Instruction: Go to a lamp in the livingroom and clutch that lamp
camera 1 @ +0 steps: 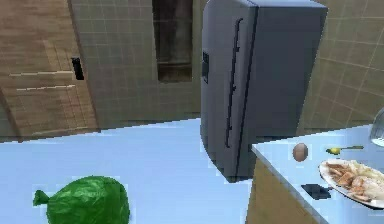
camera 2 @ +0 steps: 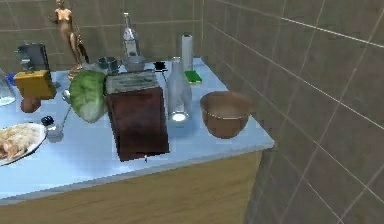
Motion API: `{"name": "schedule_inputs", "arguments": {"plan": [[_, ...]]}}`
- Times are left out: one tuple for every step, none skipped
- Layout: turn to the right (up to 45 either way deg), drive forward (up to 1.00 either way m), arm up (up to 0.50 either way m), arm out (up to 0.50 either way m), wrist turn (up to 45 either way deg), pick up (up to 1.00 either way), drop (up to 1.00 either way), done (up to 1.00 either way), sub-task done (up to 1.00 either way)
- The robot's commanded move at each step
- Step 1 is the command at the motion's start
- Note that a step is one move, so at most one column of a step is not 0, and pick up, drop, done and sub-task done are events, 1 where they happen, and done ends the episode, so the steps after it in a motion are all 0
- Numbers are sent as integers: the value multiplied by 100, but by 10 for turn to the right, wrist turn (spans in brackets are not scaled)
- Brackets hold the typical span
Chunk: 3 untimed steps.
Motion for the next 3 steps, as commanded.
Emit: {"name": "schedule_inputs", "arguments": {"plan": [[0, 5, 0, 0, 0, 0, 0, 0, 0], [-180, 0, 0, 0, 0, 0, 0, 0, 0], [0, 25, 0, 0, 0, 0, 0, 0, 0]]}}
